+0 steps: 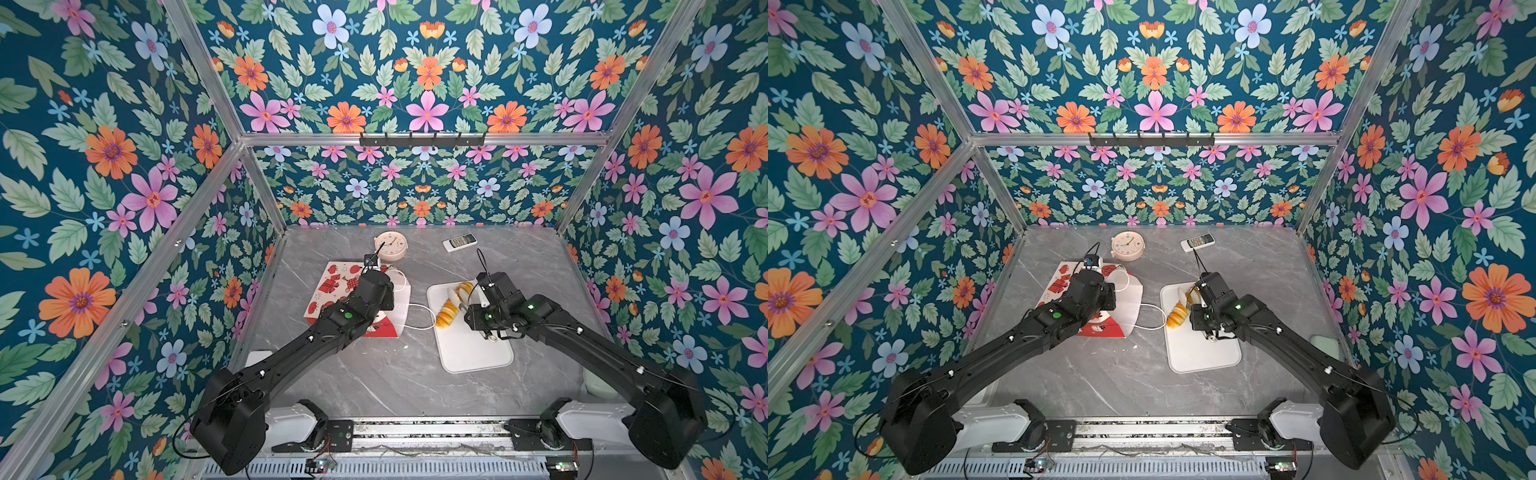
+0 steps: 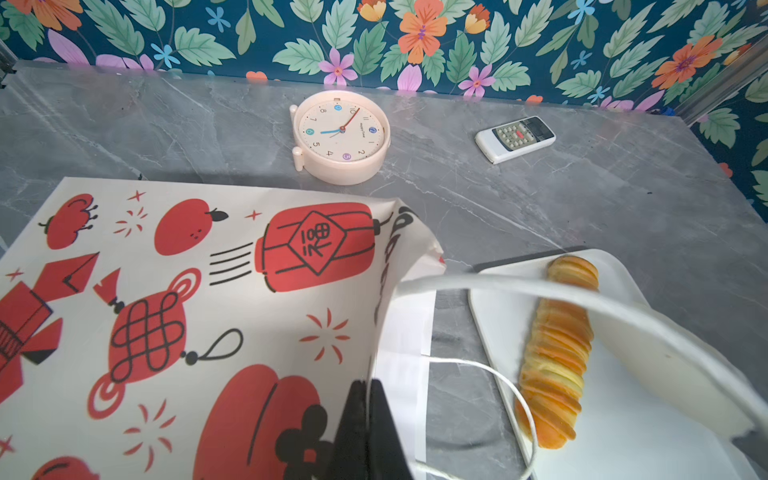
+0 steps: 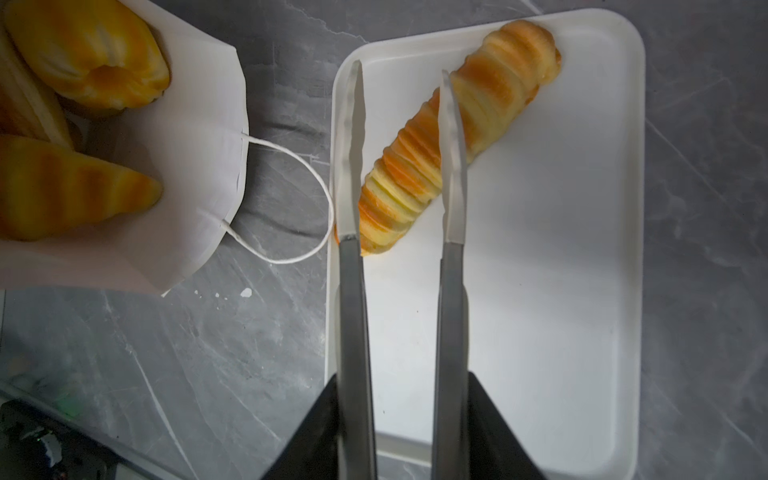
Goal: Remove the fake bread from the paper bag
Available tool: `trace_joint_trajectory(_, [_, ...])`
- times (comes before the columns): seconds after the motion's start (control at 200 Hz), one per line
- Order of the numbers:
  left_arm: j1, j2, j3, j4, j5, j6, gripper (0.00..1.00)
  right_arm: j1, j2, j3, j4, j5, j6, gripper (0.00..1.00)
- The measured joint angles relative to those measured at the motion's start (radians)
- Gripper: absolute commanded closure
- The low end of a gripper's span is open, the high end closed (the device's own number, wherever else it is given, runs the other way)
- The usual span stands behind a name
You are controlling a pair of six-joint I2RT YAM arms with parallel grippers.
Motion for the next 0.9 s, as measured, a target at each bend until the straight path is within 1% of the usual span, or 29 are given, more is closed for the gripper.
trace_joint_trajectory(0.17, [0.001, -0.019, -0.011, 0.0, -0.001, 0.0, 1.0, -0.013, 0.12, 0.02, 0.063, 0.004, -0.008, 0.57])
trace_joint_trajectory(0.33, [0.001, -0.025, -0.018, 0.0, -0.001, 0.0, 1.0, -0.031, 0.123, -0.024, 0.076, 0.02, -0.01, 0.58])
trace_joint_trajectory(0.46, [0.001, -0.022, -0.019, 0.0, 0.0, 0.0, 1.0, -0.038, 0.064, -0.076, 0.06, 0.063, 0.002, 0.58])
trace_joint_trajectory(0.595, [0.001, -0.012, -0.018, 0.001, 0.0, 0.0, 1.0, -0.039, -0.028, -0.132, 0.072, 0.072, 0.02, 0.56])
trace_joint_trajectory(0.675, [0.001, -0.01, -0.018, 0.001, 0.0, 0.0, 1.0, -0.041, -0.108, -0.166, 0.098, 0.051, 0.02, 0.56])
trace_joint_trajectory(0.765, [0.001, -0.01, -0.017, 0.001, 0.0, 0.0, 1.0, -0.04, -0.168, -0.168, 0.114, 0.02, 0.018, 0.56])
trace_joint_trajectory(0.9, [0.001, -0.011, -0.015, 0.0, -0.001, 0.0, 1.0, -0.028, -0.246, -0.183, 0.095, -0.027, 0.015, 0.56])
